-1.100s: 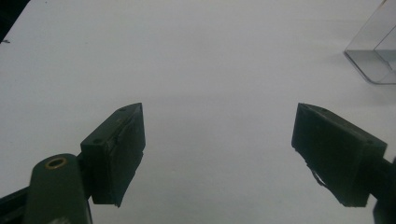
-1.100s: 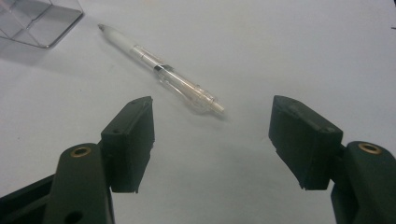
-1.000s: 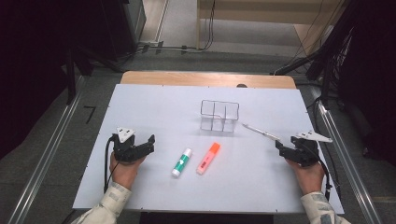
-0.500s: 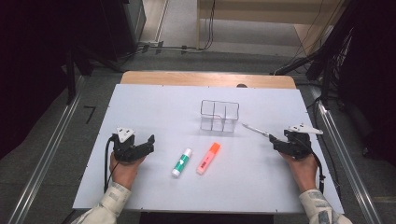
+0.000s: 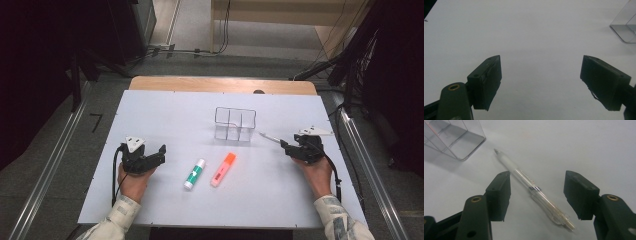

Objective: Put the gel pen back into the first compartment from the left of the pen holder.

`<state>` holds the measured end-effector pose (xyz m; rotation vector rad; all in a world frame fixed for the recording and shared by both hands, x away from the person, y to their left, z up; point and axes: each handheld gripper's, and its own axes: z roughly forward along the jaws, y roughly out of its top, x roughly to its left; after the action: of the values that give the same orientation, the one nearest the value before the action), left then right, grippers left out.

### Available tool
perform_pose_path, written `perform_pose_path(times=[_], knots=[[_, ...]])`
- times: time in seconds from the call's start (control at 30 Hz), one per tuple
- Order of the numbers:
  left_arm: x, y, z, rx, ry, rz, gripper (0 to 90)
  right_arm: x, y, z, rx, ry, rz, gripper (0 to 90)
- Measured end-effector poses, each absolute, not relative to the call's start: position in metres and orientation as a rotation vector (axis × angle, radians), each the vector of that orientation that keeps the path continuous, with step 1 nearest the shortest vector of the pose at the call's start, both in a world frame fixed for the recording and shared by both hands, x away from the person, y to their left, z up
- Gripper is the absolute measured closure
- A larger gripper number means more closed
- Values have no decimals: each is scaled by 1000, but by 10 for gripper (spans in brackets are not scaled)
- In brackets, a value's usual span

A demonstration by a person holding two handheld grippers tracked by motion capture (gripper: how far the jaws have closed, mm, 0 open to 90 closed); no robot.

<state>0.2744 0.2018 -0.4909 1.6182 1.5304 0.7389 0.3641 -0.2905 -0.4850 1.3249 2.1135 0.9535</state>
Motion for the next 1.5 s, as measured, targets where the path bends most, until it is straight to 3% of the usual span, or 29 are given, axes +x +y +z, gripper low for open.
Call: perform_pose_path(times=[0.47,1.5], knots=[[275,201,-491,1623,1531,738,174,377,-279,-489,1319,2159,945,381],[276,200,-493,1629,1534,727,174,401,-245,-495,1251,2262,911,547]])
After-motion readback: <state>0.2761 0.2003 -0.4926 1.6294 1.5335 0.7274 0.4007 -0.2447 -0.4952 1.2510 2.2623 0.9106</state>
